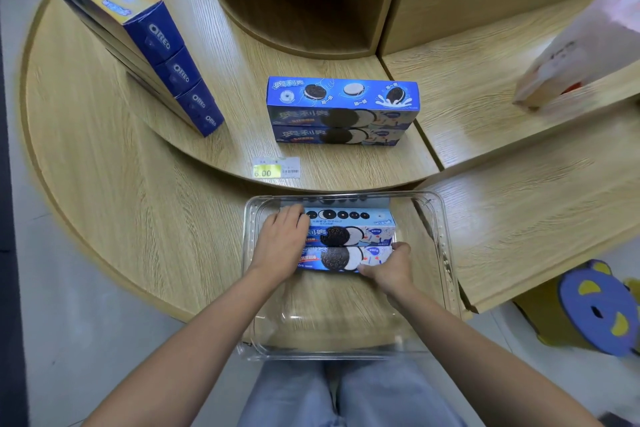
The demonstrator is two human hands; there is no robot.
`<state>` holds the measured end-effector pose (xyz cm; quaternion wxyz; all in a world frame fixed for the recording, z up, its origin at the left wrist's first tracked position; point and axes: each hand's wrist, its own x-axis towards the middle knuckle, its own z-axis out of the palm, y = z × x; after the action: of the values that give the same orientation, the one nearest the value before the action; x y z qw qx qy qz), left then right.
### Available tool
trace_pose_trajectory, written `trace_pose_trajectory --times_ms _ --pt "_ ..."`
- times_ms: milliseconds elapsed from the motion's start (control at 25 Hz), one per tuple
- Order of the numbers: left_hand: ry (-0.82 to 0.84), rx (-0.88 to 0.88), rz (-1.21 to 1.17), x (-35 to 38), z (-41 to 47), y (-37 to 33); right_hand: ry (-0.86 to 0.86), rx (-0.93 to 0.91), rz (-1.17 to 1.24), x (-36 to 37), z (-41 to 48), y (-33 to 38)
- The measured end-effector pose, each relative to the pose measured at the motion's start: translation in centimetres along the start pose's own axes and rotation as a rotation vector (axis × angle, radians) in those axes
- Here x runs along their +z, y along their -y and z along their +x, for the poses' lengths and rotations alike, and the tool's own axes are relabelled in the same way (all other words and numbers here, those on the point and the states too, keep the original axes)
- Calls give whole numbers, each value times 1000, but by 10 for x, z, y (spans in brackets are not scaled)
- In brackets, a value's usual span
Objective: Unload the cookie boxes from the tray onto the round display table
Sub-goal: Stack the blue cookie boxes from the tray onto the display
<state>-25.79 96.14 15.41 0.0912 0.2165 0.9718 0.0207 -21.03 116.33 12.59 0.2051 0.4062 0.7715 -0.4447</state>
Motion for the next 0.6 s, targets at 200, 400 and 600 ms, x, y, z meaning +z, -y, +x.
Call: trace_pose_trajectory --times_ms 200,400,600 --pt "53 83 17 1 9 4 91 105 -45 -9 -3 -15" --pt "156 126 -16 -3 15 9 247 99 -200 -17 -11 -24" --pt "263 112 -92 -12 16 4 227 -260 -707 -26 -29 -22"
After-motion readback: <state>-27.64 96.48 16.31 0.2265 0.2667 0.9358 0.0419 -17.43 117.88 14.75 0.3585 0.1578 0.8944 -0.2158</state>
